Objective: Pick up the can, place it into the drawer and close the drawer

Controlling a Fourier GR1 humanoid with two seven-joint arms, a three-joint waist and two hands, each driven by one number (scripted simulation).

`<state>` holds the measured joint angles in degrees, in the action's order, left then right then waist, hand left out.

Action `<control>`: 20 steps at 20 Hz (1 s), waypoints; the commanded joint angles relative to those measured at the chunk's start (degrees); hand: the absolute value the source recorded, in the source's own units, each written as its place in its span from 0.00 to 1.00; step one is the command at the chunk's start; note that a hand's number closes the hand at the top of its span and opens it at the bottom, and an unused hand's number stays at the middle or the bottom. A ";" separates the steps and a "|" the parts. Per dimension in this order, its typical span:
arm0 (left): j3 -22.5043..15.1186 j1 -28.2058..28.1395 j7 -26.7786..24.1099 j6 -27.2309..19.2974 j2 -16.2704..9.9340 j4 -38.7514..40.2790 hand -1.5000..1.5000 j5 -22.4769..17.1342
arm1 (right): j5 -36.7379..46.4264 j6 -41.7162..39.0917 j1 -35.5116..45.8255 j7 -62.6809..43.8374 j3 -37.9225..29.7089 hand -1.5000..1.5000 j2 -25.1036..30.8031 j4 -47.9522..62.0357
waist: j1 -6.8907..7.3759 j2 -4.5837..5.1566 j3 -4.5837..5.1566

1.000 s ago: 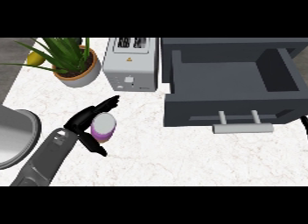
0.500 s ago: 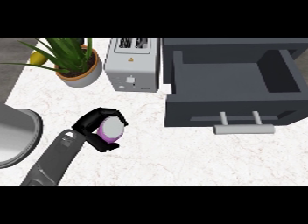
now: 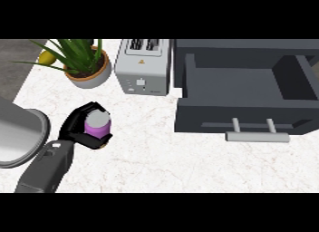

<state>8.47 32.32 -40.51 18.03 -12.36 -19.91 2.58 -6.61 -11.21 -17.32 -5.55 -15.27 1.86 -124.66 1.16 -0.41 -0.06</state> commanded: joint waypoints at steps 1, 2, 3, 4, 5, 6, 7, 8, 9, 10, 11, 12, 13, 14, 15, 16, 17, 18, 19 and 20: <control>8.95 -1.02 1.35 -11.47 0.71 -0.42 1.00 -7.38 | -0.28 -0.35 -0.74 0.98 0.00 0.00 -0.59 0.81 | 0.15 0.04 -0.04; 8.82 -1.56 1.62 -12.52 1.60 -2.60 1.00 -7.72 | -0.10 0.50 0.07 -0.13 0.23 0.00 -0.82 -0.23 | 0.53 -0.23 -0.06; 9.11 -1.40 2.83 -12.65 1.65 -4.58 1.00 -8.50 | 0.43 -0.10 -0.62 1.20 -0.17 0.00 -0.67 1.45 | 0.19 -0.18 -0.08; 8.26 -2.21 4.20 -13.01 2.04 -7.40 1.00 -8.40 | -2.02 -0.56 0.10 -0.81 -1.50 0.00 0.57 -0.55 | -0.31 -0.09 -0.04; 7.43 -2.64 5.03 -15.15 4.58 -10.13 1.00 -8.37 | -1.00 -1.18 -0.59 1.18 -0.16 0.00 -0.60 0.78 | -0.50 -0.02 -0.03; 6.84 -6.57 5.91 -12.50 2.55 -15.10 1.00 -8.92 | -1.38 -0.46 0.90 0.29 -2.47 0.00 0.99 1.03 | 0.23 -0.24 -0.07; 5.54 -3.78 10.72 -14.27 5.54 -18.89 1.00 -9.07 | -1.03 -1.94 -1.82 2.61 -1.38 0.00 -0.15 0.76 | 0.06 -0.36 -0.11; 3.84 -6.77 12.02 -14.90 5.99 -23.71 1.00 -8.39 | -2.43 -1.27 -1.21 -0.94 -1.88 0.00 0.46 -2.31 | 0.07 -0.33 -0.08; 3.31 -6.42 15.59 -16.32 6.48 -27.03 1.00 -8.63 | -0.82 0.07 -0.36 -2.00 -0.38 0.00 -0.65 -2.44 | -0.01 -0.23 -0.06; 1.72 -6.74 18.55 -16.16 6.71 -30.33 1.00 -8.04 | -0.86 -0.72 -0.78 -2.07 -0.20 0.00 -0.18 -3.23 | -0.05 -0.25 -0.06; 1.12 -10.53 19.39 -15.68 6.04 -34.52 1.00 -8.21 | -1.08 -2.17 -5.13 2.83 -1.60 0.00 -1.76 -2.65 | -0.46 -0.16 -0.05; -1.14 -11.18 21.47 -16.54 8.40 -38.03 1.00 -7.40 | -1.32 -1.43 -0.63 0.78 -1.60 0.00 -0.26 -0.69 | -0.28 -0.07 -0.04; -1.08 -9.23 24.98 -18.57 9.21 -40.81 1.00 -7.97 | 0.06 -1.77 -6.53 3.26 1.17 0.00 -1.79 -3.13 | -0.36 -0.33 -0.08; -2.85 -8.10 24.10 -20.50 10.37 -41.32 1.00 -5.89 | -1.59 0.41 -1.24 -3.64 -0.14 0.00 -1.14 -5.09 | -0.59 -0.02 0.00; -3.10 -11.63 26.75 -20.06 8.64 -47.29 1.00 -6.29 | -0.41 -1.86 -5.63 4.25 1.03 0.00 -1.81 -1.68 | -0.62 -0.06 -0.03; -5.94 -9.23 28.68 -24.22 12.12 -48.32 1.00 -4.63 | -1.18 -1.53 -4.87 0.16 -0.02 0.00 -1.60 -5.23 | -0.74 -0.15 -0.03; -5.40 -9.34 31.34 -22.31 10.34 -50.99 1.00 -5.18 | -3.44 -1.71 -1.08 -0.44 -2.90 0.00 0.85 -2.07 | -0.76 0.09 0.00; -7.00 -7.95 34.97 -24.64 11.27 -53.96 1.00 -3.75 | 1.29 -0.73 -3.66 3.80 1.44 0.00 -1.81 -1.89 | -0.63 -0.04 -0.03; -7.14 -5.24 37.41 -25.90 11.64 -54.29 1.00 -3.44 | 0.01 0.57 -0.59 -2.67 0.90 0.00 -1.16 -4.43 | -0.78 0.10 0.02; -9.00 -8.91 38.23 -24.62 12.10 -58.19 1.00 -3.36 | 1.57 -0.66 -1.55 1.20 1.61 0.00 -1.82 -1.86 | -0.84 0.15 0.02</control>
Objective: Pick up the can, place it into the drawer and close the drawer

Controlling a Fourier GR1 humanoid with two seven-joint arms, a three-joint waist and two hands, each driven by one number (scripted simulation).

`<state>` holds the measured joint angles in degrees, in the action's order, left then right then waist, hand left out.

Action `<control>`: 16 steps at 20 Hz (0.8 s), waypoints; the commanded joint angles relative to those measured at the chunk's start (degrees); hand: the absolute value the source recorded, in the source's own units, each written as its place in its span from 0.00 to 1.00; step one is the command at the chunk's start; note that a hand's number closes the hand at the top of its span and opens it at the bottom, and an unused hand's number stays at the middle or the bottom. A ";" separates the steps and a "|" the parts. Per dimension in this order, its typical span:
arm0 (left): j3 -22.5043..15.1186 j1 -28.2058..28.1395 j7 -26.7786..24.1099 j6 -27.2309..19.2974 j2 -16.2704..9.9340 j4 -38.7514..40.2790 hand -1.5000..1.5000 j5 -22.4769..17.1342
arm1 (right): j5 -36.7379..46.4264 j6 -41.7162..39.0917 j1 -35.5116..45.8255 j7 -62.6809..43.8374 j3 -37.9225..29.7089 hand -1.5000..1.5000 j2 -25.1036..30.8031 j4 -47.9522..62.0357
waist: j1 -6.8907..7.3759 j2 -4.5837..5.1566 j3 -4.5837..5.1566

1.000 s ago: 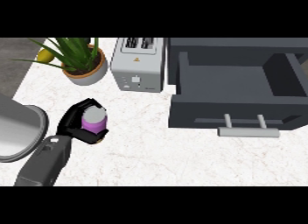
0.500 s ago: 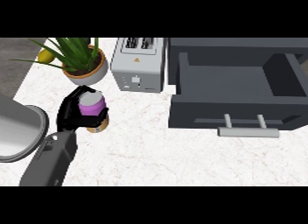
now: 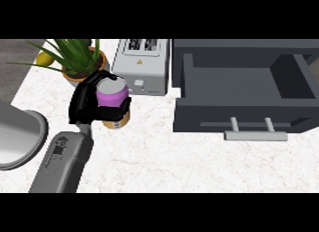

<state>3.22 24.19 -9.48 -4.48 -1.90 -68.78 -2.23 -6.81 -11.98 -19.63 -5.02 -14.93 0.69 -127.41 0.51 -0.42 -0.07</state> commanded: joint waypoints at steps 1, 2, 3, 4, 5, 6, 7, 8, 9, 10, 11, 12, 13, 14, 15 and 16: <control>-3.97 0.72 11.67 -3.77 1.80 -12.20 1.00 1.32 | -1.31 -0.32 1.02 0.36 -1.61 0.00 0.47 0.69 | -0.26 0.11 0.02; -5.30 4.56 13.96 -5.49 1.82 -10.03 1.00 1.22 | -0.77 -0.53 -0.23 -1.78 -0.13 0.00 0.20 -1.86 | -0.70 0.18 0.04; -8.23 5.36 15.33 -8.09 1.84 -11.12 1.00 0.17 | -1.55 -0.06 3.50 -1.13 -1.88 0.00 1.51 2.14 | -0.62 0.24 0.03; -5.56 5.85 17.02 -6.19 1.79 -12.06 1.00 2.29 | -3.54 -0.96 1.48 -1.47 -4.05 0.00 2.11 0.49 | -0.73 0.26 0.04; -8.34 4.31 17.20 -6.55 1.86 -14.87 1.00 1.92 | 2.49 1.43 4.21 -0.45 0.43 0.00 -0.35 2.40 | -0.44 0.29 0.05; -8.42 8.74 19.91 -8.74 1.87 -12.19 1.00 2.26 | 1.41 0.10 2.09 -0.22 0.42 0.00 -0.51 1.30 | -0.83 0.32 0.05; -11.09 9.46 21.38 -11.53 1.87 -14.00 1.00 3.01 | 1.25 0.43 2.13 0.47 -0.50 0.00 -0.46 0.99 | -0.89 0.28 0.04; -9.28 13.68 21.88 -10.90 1.88 -10.71 1.00 3.85 | -3.38 -1.20 -0.58 -2.34 -2.83 0.00 0.88 -2.81 | -1.41 0.29 0.04; -7.42 17.15 22.91 -9.79 1.88 -9.25 1.00 2.46 | -3.25 -0.15 6.58 -3.36 -3.99 0.00 3.57 2.66 | -0.99 0.44 0.05; -11.45 16.16 24.05 -13.69 1.88 -11.41 1.00 3.85 | -0.32 0.66 4.27 -2.20 -1.77 0.00 0.85 1.88 | -0.98 0.36 0.05; -15.09 17.04 24.88 -16.47 1.89 -11.54 1.00 3.15 | 0.44 -0.40 3.60 -0.13 -1.91 0.00 1.05 3.81 | -1.15 0.36 0.04; -14.50 20.14 25.75 -17.90 1.89 -9.28 1.00 4.51 | 0.34 -0.62 3.82 0.10 -0.97 0.00 0.51 3.47 | -1.23 0.39 0.04; -8.32 23.73 25.00 -12.44 1.61 -5.93 1.00 3.96 | -1.58 -2.24 -0.86 1.00 -2.14 0.00 -0.10 0.27 | -1.52 0.40 0.04; -12.50 25.33 26.78 -16.92 1.89 -6.75 1.00 3.84 | 0.29 -0.73 2.75 1.21 -1.10 0.00 -0.37 2.85 | -1.36 0.42 0.04; -10.54 27.99 27.48 -16.33 1.89 -5.91 1.00 3.44 | -0.10 -0.65 0.13 1.54 -0.92 0.00 -0.63 1.17 | -1.53 0.40 0.04; -13.03 26.91 21.92 -18.16 1.89 -0.17 1.00 1.54 | 1.10 0.50 4.40 -2.59 -0.08 0.00 0.19 0.52 | -1.49 0.54 0.07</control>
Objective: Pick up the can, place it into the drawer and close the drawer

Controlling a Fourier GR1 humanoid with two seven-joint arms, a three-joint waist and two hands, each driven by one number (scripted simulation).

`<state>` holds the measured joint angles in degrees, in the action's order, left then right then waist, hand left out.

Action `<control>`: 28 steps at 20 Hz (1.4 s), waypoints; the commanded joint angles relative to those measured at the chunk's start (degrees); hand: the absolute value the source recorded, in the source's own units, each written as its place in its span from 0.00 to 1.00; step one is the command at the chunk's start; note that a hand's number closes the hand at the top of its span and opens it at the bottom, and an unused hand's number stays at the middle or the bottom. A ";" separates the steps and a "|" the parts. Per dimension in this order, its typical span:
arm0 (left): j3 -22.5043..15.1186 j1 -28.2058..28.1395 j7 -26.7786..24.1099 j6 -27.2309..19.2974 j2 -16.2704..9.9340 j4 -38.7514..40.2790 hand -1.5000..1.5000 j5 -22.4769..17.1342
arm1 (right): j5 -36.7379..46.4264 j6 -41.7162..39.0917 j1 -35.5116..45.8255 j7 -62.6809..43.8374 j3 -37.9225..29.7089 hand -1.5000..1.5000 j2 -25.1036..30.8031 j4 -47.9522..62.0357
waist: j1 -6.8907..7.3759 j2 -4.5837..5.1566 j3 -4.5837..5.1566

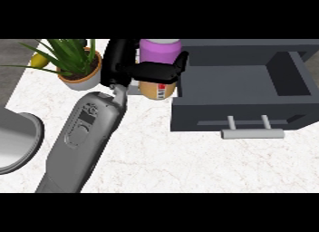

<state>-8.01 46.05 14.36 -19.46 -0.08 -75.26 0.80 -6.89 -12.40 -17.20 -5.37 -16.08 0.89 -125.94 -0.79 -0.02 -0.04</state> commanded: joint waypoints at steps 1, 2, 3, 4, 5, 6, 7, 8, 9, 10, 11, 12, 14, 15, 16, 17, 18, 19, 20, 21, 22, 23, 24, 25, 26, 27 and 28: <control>0.19 9.37 4.47 -1.88 0.07 3.65 1.00 -0.32 | -2.00 -0.10 0.54 -3.76 -1.31 0.00 1.35 -2.57 | -0.17 0.02 0.02; -4.49 9.30 2.41 -6.52 0.07 5.53 1.00 -1.42 | -3.66 -1.55 -0.62 -1.49 -2.60 0.00 1.45 -1.16 | -0.54 0.04 0.01; -1.88 14.48 0.75 -5.25 0.08 12.06 1.00 -3.17 | -1.70 -0.31 2.62 -1.41 -1.57 0.00 1.62 0.22 | -0.91 0.29 0.00; -2.69 15.62 1.89 -6.78 0.08 11.83 1.00 -3.13 | 0.54 -0.10 1.06 -0.38 0.40 0.00 -0.41 1.19 | -0.63 0.19 0.00; -3.03 16.86 0.90 -8.30 0.08 14.88 1.00 -4.60 | -0.35 -1.36 0.45 0.51 -0.88 0.00 0.73 0.77 | -0.88 0.21 0.00; -4.25 17.71 3.97 -7.92 0.08 11.90 1.00 -3.53 | -0.12 0.08 0.81 -1.84 -0.16 0.00 -0.07 -1.39 | -0.42 0.06 0.01; -8.48 14.80 1.21 -10.16 0.08 12.52 1.00 -6.36 | 1.31 0.60 1.39 -1.55 0.81 0.00 -0.72 -0.84 | -0.48 0.10 0.02; -5.12 18.27 0.78 -9.32 0.08 16.29 1.00 -6.73 | -0.49 -0.36 0.14 -3.14 -0.05 0.00 0.11 -2.82 | -0.67 0.14 0.02; -2.51 19.31 1.24 -6.76 0.08 16.31 1.00 -5.78 | -0.52 -1.19 0.17 -0.34 -1.56 0.00 0.53 1.02 | -0.32 0.12 0.01; -2.49 23.31 4.23 -8.16 0.08 18.04 1.00 -5.27 | -0.22 -0.38 -0.98 -1.83 -0.24 0.00 -0.79 -2.39 | -0.58 0.10 0.00; -3.65 24.10 0.73 -9.45 0.08 21.26 1.00 -7.53 | -2.59 -1.61 -1.12 -2.86 -2.10 0.00 1.11 -3.92 | -1.20 0.21 0.00; -8.14 25.67 3.72 -13.23 0.08 20.72 1.00 -7.29 | 2.78 1.50 4.63 -2.43 0.98 0.00 -0.11 1.66 | -0.73 0.27 -0.01; -5.36 26.81 -0.29 -10.47 0.08 26.34 1.00 -9.66 | -1.70 -1.88 -0.25 1.12 -2.29 0.00 0.14 1.29 | -1.25 0.31 -0.03; -5.24 28.72 -0.88 -10.27 0.08 27.82 1.00 -11.16 | 3.39 1.03 2.74 0.84 1.87 0.00 -0.83 2.91 | -1.12 0.44 -0.02; -8.27 31.38 1.25 -13.99 0.08 28.92 1.00 -11.86 | 0.33 -0.57 -0.81 -1.97 1.74 0.00 -0.84 -3.19 | -2.18 0.36 -0.02; -7.50 30.87 0.80 -12.43 0.08 28.83 1.00 -10.13 | 0.73 0.01 2.93 -2.37 0.40 0.00 0.31 0.57 | -0.88 0.27 -0.01; -5.26 31.80 -1.15 -10.37 0.08 32.09 1.00 -12.10 | -2.96 -1.44 2.80 -1.59 -3.16 0.00 2.25 1.79 | -1.32 0.40 -0.03; -6.74 34.38 0.22 -12.14 0.08 31.92 1.00 -12.50 | -2.37 -1.55 0.64 0.10 -2.21 0.00 0.43 1.07 | -1.60 0.32 -0.04; -6.61 34.26 -0.85 -11.90 0.08 33.95 1.00 -13.03 | -0.05 0.01 2.92 -1.15 -1.26 0.00 0.46 1.69 | -1.29 0.39 -0.03; -6.95 35.72 -1.57 -11.59 0.08 36.64 1.00 -13.39 | -1.50 -0.49 2.77 -3.70 -0.93 0.00 1.24 -1.79 | -1.86 0.49 -0.02; -9.87 33.95 -3.80 -13.60 0.08 36.25 1.00 -16.55 | 2.88 0.46 5.61 -0.85 0.92 0.00 0.45 4.21 | -2.02 0.69 -0.05; -7.47 37.31 -2.31 -11.64 0.08 38.00 1.00 -15.74 | 0.42 0.95 6.57 -2.77 -0.50 0.00 1.15 2.32 | -1.61 0.54 -0.03; -10.58 35.66 -5.57 -13.26 0.08 38.91 1.00 -17.19 | 0.72 0.24 3.48 -5.28 1.52 0.00 0.34 -1.53 | -2.76 0.67 -0.04; -14.65 35.83 -2.67 -15.96 0.08 37.40 1.00 -19.63 | 1.67 0.12 5.49 -1.85 0.57 0.00 0.85 2.91 | -2.73 0.59 -0.08; -10.09 37.88 -6.06 -12.90 0.08 43.05 1.00 -18.75 | 0.37 -0.40 5.63 -2.66 -0.06 0.00 1.62 2.18 | -3.11 0.95 -0.08; -10.33 38.74 -6.73 -12.22 0.08 43.09 1.00 -18.03 | 2.70 0.68 3.90 -1.87 1.55 0.00 -0.55 1.47 | -2.48 0.73 -0.06; -13.05 37.68 -7.68 -14.28 0.08 43.81 1.00 -20.00 | 0.72 0.59 7.05 -2.85 -0.11 0.00 1.39 2.35 | -3.48 0.98 -0.09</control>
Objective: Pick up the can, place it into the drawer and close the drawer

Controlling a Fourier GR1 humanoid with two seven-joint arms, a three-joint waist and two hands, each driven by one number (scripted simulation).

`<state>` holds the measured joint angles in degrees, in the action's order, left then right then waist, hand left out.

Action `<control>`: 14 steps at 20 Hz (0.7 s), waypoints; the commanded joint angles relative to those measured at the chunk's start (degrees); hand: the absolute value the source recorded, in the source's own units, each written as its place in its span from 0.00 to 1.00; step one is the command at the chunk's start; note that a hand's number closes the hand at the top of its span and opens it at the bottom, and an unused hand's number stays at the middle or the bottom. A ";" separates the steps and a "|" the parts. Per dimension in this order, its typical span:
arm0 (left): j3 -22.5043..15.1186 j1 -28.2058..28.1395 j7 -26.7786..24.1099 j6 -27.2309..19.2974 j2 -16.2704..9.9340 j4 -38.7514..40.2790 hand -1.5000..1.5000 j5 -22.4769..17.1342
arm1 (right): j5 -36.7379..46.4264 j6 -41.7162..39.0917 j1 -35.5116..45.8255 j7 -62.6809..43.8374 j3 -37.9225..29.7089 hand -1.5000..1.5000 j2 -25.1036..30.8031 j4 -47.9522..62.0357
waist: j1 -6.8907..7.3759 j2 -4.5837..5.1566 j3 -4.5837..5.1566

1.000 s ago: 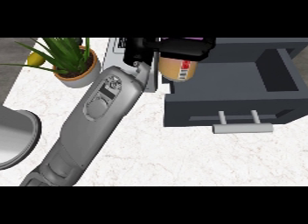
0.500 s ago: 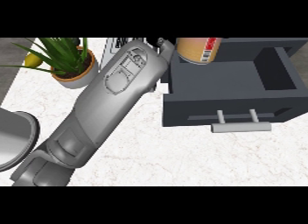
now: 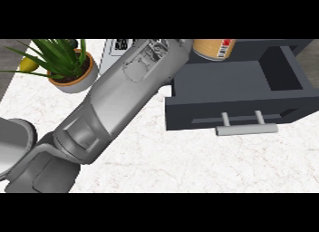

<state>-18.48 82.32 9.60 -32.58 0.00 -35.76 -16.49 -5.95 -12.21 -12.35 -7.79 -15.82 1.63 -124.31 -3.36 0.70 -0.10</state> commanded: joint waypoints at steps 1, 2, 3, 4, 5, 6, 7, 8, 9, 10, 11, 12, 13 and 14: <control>-1.69 4.07 -1.07 -0.58 0.00 6.21 1.00 -3.39 | 3.07 1.75 1.16 -0.82 3.94 0.00 -1.55 -1.60 | -1.22 0.35 -0.02; -2.22 2.80 -1.80 -0.14 0.00 5.94 1.00 -4.34 | 0.12 -0.24 0.86 2.63 -0.17 0.00 -0.22 2.80 | -0.57 0.14 -0.04; -4.75 -0.17 -2.15 -0.99 0.00 3.40 1.00 -6.78 | 2.05 1.33 2.62 0.69 0.23 0.00 0.12 2.25 | -0.39 0.04 -0.01; -4.78 0.38 -3.59 -0.61 0.00 5.95 1.00 -6.12 | 2.47 2.24 5.42 -1.16 0.62 0.00 0.65 3.51 | -0.30 0.24 -0.01; -5.64 2.42 -2.18 -1.90 0.00 6.67 1.00 -7.26 | -0.58 -0.09 2.35 -0.43 -1.12 0.00 1.60 1.57 | -1.48 0.21 -0.05; -3.24 5.39 -3.07 0.29 0.00 9.91 1.00 -6.22 | 0.93 0.55 2.19 -2.01 0.58 0.00 1.02 -0.36 | -1.28 0.36 -0.02; -4.33 0.30 -7.37 1.11 0.00 9.31 1.00 -6.33 | 1.19 1.00 1.93 0.54 -0.05 0.00 0.11 1.27 | -0.53 0.24 -0.01; -7.87 -0.48 -6.20 -1.53 0.01 6.72 1.00 -7.88 | 2.15 1.43 4.52 0.53 0.36 0.00 0.53 4.48 | -0.58 0.18 -0.02; -7.52 3.31 -4.69 -1.96 0.00 9.27 1.00 -8.68 | 0.92 0.64 5.45 -1.52 1.01 0.00 1.36 3.12 | -2.23 0.62 -0.07; -7.91 2.79 -5.48 -2.10 0.00 9.85 1.00 -8.36 | 0.43 1.08 4.62 0.38 -0.21 0.00 0.65 3.68 | -1.40 0.35 -0.05; -8.93 2.47 -6.52 -3.65 0.00 9.54 1.00 -8.82 | 0.61 -0.05 3.88 0.30 0.46 0.00 1.20 2.92 | -1.90 0.40 -0.06; -8.74 2.62 -6.98 -4.71 0.00 10.15 1.00 -9.22 | -0.33 -0.52 1.68 -1.39 0.92 0.00 0.80 -0.09 | -2.40 0.37 -0.04; -11.37 1.19 -7.39 -4.33 0.00 10.55 1.00 -9.13 | 0.75 0.72 5.15 -0.54 1.06 0.00 0.79 2.68 | -2.74 0.72 -0.09; -11.07 1.86 -7.80 -4.32 0.00 10.71 1.00 -9.47 | 1.81 1.21 5.18 0.18 1.01 0.00 0.57 3.41 | -1.89 0.53 -0.06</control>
<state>-27.09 84.26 3.40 -35.68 0.00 -26.40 -24.81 -5.05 -11.58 -8.40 -8.08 -15.15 2.36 -121.91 -5.19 1.15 -0.15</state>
